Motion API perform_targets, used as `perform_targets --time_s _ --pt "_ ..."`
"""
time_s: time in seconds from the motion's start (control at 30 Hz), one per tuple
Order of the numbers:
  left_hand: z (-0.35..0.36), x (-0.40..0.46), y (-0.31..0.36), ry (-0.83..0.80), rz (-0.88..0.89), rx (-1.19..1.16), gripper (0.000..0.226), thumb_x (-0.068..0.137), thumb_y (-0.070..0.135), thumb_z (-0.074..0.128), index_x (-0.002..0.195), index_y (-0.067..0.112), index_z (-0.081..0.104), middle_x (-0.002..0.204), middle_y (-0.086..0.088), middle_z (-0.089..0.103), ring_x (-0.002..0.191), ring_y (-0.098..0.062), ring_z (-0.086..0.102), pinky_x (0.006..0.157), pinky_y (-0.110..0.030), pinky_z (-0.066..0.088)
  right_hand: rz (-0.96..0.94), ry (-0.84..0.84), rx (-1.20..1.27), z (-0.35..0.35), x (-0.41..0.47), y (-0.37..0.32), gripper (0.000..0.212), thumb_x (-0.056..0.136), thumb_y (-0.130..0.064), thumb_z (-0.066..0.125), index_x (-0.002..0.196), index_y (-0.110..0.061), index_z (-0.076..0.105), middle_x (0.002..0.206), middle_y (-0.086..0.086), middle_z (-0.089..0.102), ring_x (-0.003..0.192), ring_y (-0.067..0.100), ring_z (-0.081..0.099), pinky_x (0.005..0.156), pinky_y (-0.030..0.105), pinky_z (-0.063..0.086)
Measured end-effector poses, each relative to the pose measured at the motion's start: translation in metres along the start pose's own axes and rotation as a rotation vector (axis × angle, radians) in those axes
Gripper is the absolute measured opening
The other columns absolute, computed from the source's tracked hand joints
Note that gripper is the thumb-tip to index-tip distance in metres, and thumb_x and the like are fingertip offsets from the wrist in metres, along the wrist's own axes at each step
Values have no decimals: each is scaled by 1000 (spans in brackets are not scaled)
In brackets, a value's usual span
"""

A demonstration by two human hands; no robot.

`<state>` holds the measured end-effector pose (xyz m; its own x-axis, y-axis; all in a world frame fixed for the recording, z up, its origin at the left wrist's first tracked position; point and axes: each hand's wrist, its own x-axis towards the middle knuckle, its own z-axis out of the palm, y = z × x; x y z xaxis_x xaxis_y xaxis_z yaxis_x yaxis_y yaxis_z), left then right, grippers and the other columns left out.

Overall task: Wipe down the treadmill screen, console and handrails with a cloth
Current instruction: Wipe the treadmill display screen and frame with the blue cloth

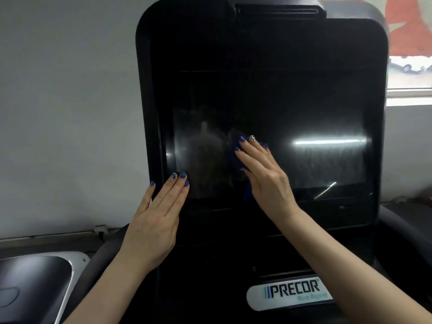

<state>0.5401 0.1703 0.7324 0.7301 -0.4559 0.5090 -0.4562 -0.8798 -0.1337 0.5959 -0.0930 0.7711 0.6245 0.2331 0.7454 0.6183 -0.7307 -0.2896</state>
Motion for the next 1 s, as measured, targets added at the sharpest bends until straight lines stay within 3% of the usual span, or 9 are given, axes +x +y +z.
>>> perform_targets --time_s 0.13,0.3,0.5,0.63,0.73,1.0 --pt "-2 -1 -2 -6 12 15 62 92 12 36 152 4 30 164 -8 20 151 -22 19 120 -51 21 -35 -8 -54 -16 -18 17 39 90 -2 63 128 -3 62 144 11 51 140 24 40 116 49 32" --pt "-2 0 -1 -11 1 18 61 92 12 36 152 4 31 164 -8 21 151 -22 20 120 -50 20 75 86 -14 -16 -6 22 39 92 -1 56 131 -3 60 145 11 50 142 22 37 118 47 29" --pt "-1 0 1 -10 -13 3 62 90 10 37 151 4 33 163 -8 24 150 -22 21 121 -48 18 -47 -28 -64 -32 -19 37 38 93 -4 58 131 -3 60 146 11 48 142 23 38 119 42 28" --pt "-3 1 1 -8 -6 0 62 90 11 36 151 4 33 163 -8 24 150 -22 21 121 -48 17 51 42 -11 -33 -17 37 39 92 1 60 131 0 58 145 11 49 142 21 38 119 41 28" --pt "-2 0 2 -8 -18 -11 62 90 10 36 151 4 32 163 -8 23 151 -22 21 121 -48 18 63 74 19 -25 -5 28 33 94 -7 55 125 1 60 144 12 51 140 22 40 119 40 28" --pt "-4 0 2 -18 -25 -7 61 91 11 35 152 4 32 163 -8 23 151 -21 21 121 -49 19 -16 4 11 -41 -24 48 28 95 -8 55 120 0 65 142 10 52 140 21 40 116 48 32"
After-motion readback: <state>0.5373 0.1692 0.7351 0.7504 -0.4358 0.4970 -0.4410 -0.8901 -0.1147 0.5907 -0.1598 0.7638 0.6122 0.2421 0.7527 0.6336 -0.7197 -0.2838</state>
